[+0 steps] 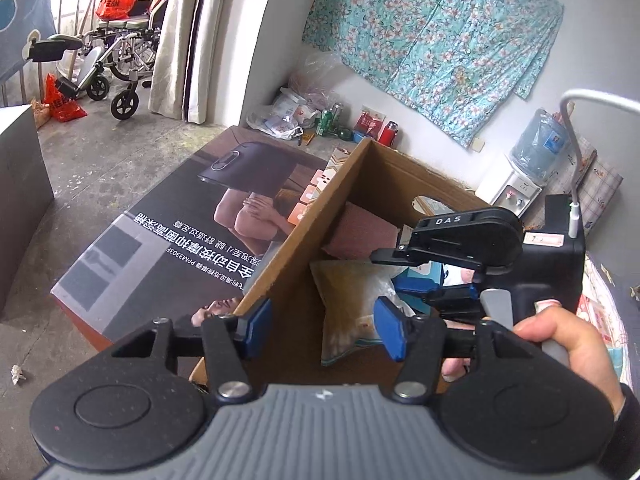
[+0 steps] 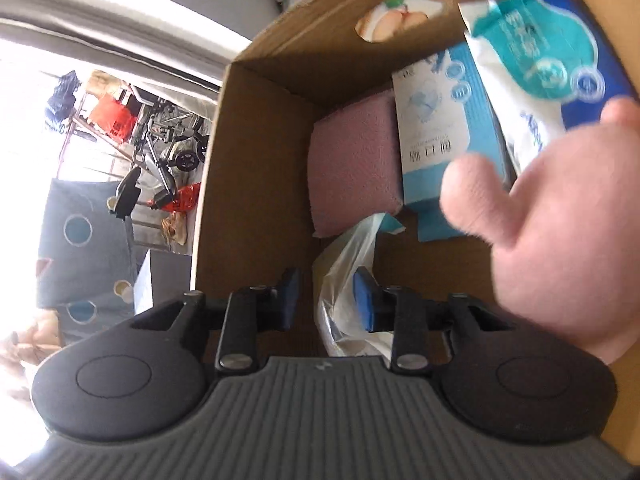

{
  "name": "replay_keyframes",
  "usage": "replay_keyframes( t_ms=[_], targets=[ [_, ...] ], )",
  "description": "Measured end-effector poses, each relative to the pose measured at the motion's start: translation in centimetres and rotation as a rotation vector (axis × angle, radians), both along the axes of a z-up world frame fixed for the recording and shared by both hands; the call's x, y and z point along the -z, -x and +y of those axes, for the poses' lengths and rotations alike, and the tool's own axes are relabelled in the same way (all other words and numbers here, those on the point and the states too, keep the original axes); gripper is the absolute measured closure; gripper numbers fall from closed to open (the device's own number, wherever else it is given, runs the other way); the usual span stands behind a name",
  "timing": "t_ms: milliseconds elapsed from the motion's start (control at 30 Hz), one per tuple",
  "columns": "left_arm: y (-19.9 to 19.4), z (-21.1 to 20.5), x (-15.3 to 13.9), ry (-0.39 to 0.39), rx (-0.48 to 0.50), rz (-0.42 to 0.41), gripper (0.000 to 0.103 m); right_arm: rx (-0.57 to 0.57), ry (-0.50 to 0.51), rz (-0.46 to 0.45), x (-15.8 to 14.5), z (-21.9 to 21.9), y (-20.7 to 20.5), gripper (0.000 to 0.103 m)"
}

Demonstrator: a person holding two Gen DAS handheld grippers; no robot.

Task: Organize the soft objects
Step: 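Lift the bag and carry it with the right tool to the box, then lower the bag into the box and open the right tool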

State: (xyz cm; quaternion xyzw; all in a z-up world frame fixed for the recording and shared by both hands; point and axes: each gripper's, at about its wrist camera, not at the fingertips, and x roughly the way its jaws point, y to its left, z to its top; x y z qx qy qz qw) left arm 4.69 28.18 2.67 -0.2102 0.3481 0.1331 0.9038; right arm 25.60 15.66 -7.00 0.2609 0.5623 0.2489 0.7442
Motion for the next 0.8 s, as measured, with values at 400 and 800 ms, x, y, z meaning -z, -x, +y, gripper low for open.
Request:
replay_keyframes(
  t_ms=[400,800],
  targets=[
    [1.7,0.3,-1.4,-0.046,-0.026,-0.049,0.043,-0.423,0.308,-0.071,-1.2,3.9,3.5,0.062],
    [2.4,1.8,-1.0,-0.045,-0.064,-0.021,0.043,-0.371,0.004,0.09,3.7,7.4,2.7,0.064]
  ],
)
